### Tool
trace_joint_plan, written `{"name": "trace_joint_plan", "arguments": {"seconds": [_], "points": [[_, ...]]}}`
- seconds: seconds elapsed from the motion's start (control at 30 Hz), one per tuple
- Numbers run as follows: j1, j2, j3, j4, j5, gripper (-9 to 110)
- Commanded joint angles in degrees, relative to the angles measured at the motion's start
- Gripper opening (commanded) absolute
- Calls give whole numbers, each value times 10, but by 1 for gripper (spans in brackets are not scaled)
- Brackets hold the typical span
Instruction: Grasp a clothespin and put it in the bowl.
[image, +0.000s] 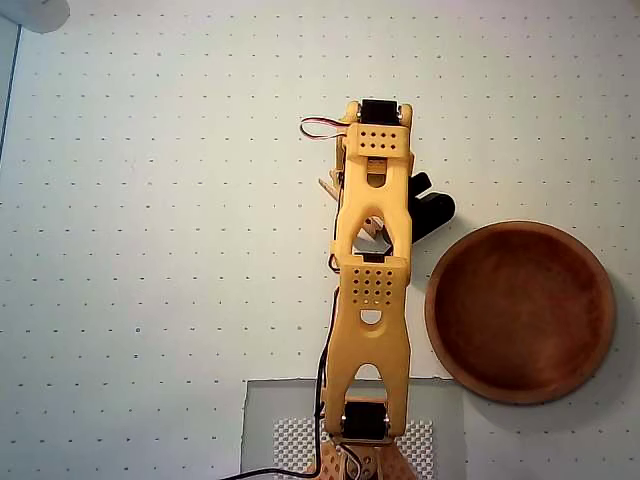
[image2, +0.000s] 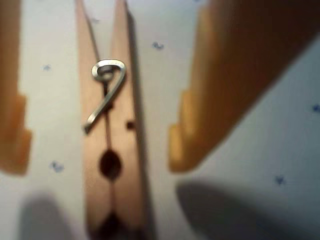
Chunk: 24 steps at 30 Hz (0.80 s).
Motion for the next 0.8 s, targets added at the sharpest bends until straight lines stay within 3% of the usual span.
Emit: {"name": "trace_joint_plan", "arguments": {"seconds": [0.0,0.77], "points": [[-1,21,-37,17,4,19],[-2,-36,-136,17,25,19]]}}
